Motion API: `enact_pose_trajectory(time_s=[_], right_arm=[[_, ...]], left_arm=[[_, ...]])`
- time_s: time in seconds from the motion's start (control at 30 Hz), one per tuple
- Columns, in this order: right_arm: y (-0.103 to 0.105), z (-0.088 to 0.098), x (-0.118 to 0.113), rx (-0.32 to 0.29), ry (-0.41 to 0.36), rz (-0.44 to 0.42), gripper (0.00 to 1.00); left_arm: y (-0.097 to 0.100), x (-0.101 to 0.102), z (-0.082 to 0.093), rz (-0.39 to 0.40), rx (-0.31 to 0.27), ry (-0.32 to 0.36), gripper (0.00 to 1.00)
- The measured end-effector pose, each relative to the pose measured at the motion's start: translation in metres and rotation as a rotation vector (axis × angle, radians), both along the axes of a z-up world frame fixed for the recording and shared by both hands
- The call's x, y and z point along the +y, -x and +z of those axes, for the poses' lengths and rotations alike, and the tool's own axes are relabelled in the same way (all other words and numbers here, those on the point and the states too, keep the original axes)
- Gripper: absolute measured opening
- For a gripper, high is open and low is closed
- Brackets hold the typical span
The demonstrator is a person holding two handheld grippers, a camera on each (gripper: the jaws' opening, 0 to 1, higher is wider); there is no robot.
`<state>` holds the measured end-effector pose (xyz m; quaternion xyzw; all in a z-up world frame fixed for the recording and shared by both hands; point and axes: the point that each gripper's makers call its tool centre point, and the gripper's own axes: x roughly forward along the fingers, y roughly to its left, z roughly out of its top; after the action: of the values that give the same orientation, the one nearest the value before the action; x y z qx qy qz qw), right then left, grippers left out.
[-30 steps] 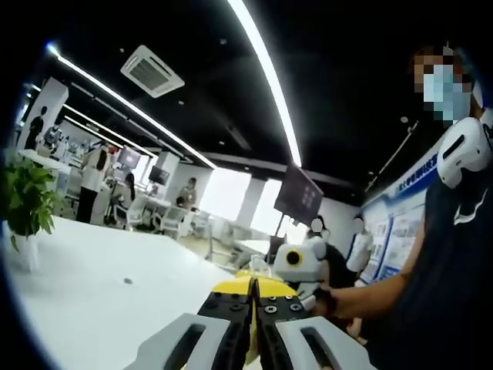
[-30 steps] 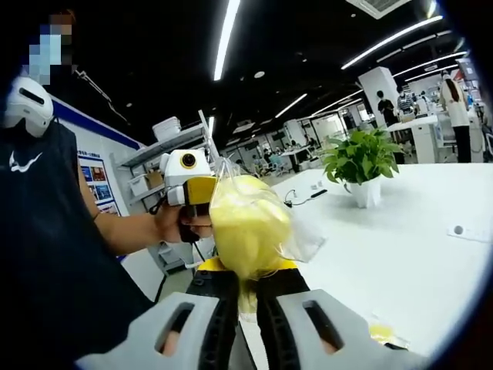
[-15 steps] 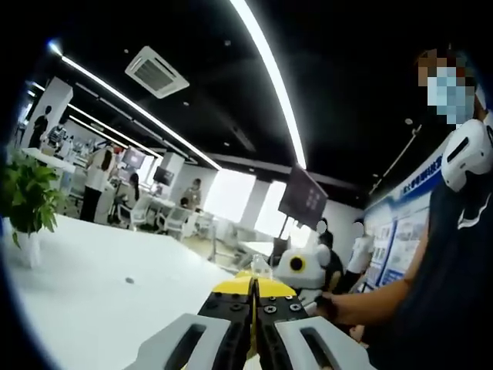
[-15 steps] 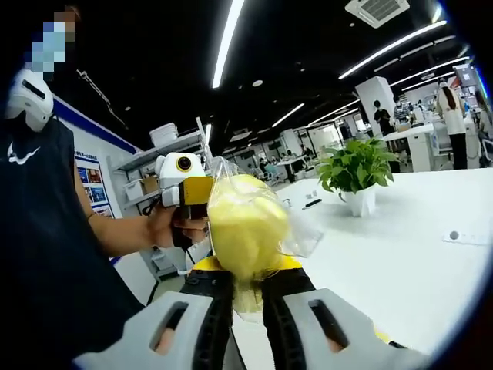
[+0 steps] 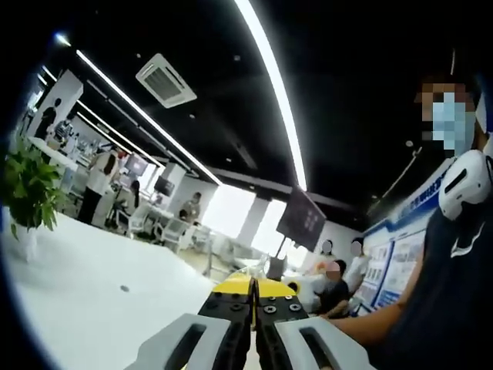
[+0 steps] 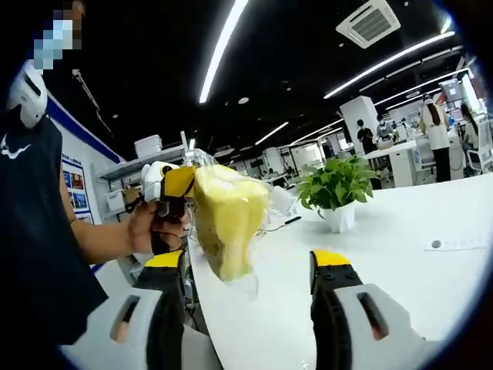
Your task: Compare the silicone blocks by pressing each to a similar depth, holding the contact briefly, and releasing to observe deformation and rebound differences across the visible hardness samples.
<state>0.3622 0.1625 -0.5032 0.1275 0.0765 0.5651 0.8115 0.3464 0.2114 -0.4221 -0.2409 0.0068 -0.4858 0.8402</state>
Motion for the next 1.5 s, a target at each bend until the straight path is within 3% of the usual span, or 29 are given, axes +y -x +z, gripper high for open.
enact_pose_trajectory(time_s=[0.17,0.6,0.83,1.17,1.37,1.5], right_arm=[[-0.008,0.011,-0.006,-0.072,-0.01,-0.067,0.96],[-0.012,0.005,-0.011,-0.109,0.062,-0.091,0.96],[-0.017,-0.018,-0.035,-0.146,0.172,-0.171,0.96],[-0.023,-0.051,-0.08,-0.113,0.248,-0.272,0.96],[-0.028,-0.085,-0.116,-0.088,0.329,-0.366,0.96],[-0.027,-0.097,-0.132,-0.073,0.326,-0.397,0.96]], left_arm=[[0.0,0.0,-0.001,0.002,0.005,0.005,0.0],[-0.004,0.001,0.002,0.015,0.019,0.043,0.0],[-0.016,0.007,-0.019,0.039,0.093,0.066,0.0],[-0.029,0.013,-0.044,0.082,0.169,0.112,0.0],[-0.037,0.021,-0.066,0.115,0.239,0.135,0.0],[-0.044,0.033,-0.084,0.13,0.293,0.179,0.0]])
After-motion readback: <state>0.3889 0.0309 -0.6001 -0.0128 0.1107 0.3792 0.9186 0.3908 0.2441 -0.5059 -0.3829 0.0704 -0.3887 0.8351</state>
